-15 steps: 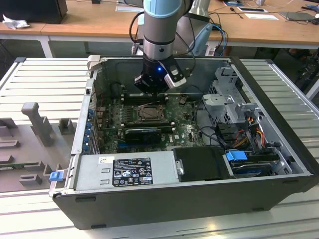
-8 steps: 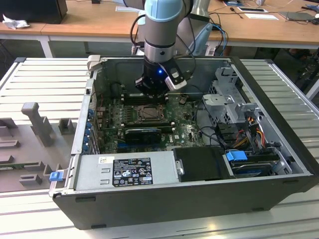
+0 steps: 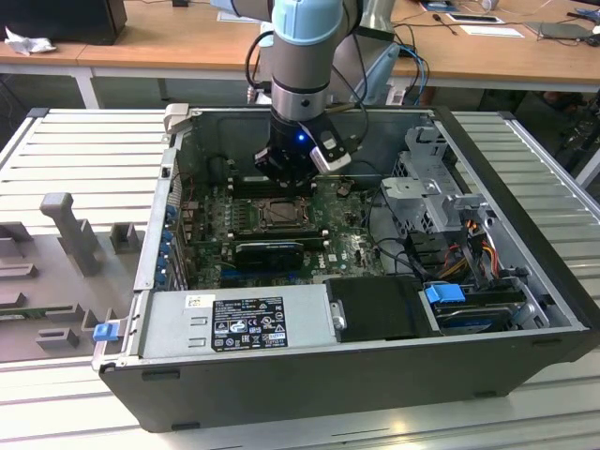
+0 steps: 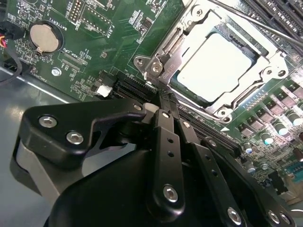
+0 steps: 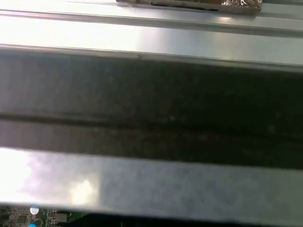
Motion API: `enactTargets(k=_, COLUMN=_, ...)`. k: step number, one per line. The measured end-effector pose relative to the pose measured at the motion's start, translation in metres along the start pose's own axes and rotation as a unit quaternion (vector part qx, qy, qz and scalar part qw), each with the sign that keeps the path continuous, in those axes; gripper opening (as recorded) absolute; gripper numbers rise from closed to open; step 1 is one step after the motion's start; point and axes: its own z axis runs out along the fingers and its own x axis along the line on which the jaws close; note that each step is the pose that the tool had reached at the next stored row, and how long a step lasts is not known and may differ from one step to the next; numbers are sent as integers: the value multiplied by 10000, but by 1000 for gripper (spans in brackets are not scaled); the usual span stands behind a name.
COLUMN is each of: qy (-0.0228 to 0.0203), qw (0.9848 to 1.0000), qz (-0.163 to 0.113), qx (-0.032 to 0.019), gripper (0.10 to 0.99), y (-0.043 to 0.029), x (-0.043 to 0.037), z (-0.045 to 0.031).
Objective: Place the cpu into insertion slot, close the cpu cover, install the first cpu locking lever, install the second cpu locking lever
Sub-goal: 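Install the first cpu locking lever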
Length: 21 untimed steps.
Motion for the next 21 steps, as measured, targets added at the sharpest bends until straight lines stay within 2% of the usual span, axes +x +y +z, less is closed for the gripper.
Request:
enactTargets(k=4, qy=3, qw=10000, qz=1, qx=17, gripper=106, y=-5, x=1, z=29)
enactTargets(k=6, qy=-10, qw=10000, qz=0, qx=-90, gripper=106, y=0, x=-1, z=19)
enactTargets(k=7, qy=-10, qw=10000, qz=1, qx=-91, gripper=106, y=2, x=-1, z=-2)
enactTargets(k=11, qy=-6, qw=10000, qz=0, qx=-85, gripper=106, y=18, x=-2, z=-178)
enactTargets(k=21, qy=-6, qw=10000, qz=0, qx=-85, gripper=106, y=-8, x=-3, z=-186)
